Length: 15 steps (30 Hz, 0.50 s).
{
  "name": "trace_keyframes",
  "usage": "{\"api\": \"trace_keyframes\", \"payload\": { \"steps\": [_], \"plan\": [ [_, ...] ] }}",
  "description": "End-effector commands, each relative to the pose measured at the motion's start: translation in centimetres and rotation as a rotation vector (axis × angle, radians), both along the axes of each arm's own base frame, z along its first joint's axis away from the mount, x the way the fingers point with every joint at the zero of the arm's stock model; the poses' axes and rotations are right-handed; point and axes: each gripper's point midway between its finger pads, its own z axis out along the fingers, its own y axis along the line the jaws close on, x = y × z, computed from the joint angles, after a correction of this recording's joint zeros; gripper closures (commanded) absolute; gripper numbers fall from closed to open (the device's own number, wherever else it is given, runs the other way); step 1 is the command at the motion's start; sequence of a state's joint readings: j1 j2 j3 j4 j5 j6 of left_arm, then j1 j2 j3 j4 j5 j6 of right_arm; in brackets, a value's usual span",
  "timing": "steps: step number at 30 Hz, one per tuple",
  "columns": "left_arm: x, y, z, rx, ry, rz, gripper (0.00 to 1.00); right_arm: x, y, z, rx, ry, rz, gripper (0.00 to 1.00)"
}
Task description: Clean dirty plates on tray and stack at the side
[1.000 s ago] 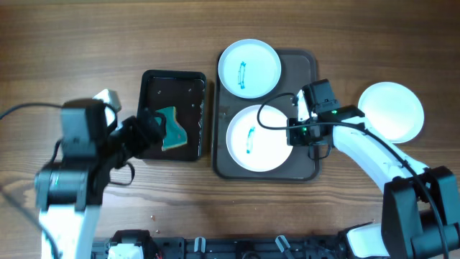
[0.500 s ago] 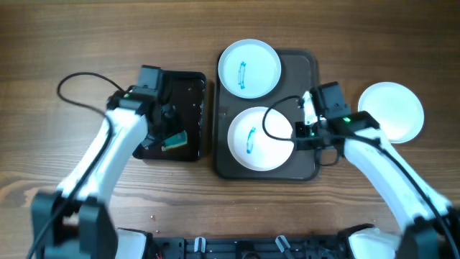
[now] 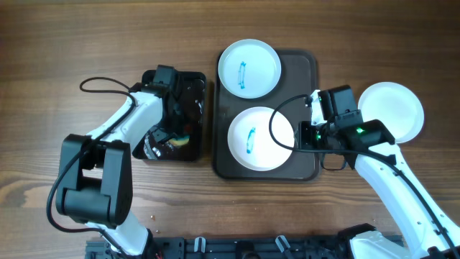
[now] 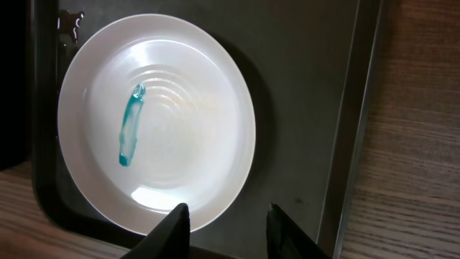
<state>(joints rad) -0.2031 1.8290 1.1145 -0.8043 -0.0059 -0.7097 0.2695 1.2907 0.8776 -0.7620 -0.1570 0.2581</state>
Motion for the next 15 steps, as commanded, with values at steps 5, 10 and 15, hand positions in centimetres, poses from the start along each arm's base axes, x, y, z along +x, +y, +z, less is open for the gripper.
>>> {"api": "trace_keyframes", "payload": {
  "steps": [5, 10, 15],
  "plan": [
    [0.0, 0.4, 3.7, 0.014, -0.022, -0.123, 0.35, 0.5, 0.4, 1.2, 0.029, -0.024, -0.007, 0.65],
    [-0.1, 1.0, 3.7, 0.050, -0.016, -0.173, 0.17, 0.5, 0.4, 1.2, 0.029, -0.024, -0.007, 0.64],
    [0.8, 2.2, 3.3, 0.127, -0.042, -0.166, 0.41, 0.5, 0.4, 1.2, 0.029, -0.024, -0.007, 0.64]
  ]
}}
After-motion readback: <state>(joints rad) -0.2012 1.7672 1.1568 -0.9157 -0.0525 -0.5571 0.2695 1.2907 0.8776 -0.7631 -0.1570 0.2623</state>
